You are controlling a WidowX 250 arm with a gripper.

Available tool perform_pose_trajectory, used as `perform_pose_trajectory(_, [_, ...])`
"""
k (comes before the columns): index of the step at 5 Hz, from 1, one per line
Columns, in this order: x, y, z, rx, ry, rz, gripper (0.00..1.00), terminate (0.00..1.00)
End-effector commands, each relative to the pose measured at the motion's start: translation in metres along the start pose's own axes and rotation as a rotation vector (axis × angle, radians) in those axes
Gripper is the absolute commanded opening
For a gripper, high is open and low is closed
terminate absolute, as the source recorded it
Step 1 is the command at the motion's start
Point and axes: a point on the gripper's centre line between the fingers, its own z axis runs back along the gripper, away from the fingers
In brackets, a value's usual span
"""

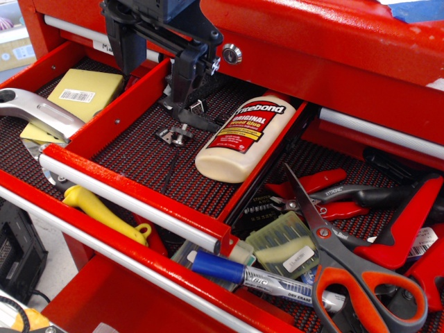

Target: Pick up scissors and put into drawer

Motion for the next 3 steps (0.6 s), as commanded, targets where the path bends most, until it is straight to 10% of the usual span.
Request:
perform_pose_trajectory(1, [0.000,0.000,0.000,0.000,0.000,0.000,1.00,0.00])
perform_pose_trajectory(3, [0.005,-0.094,0.022,-0.048,0.143,0.481,1.00,0.00])
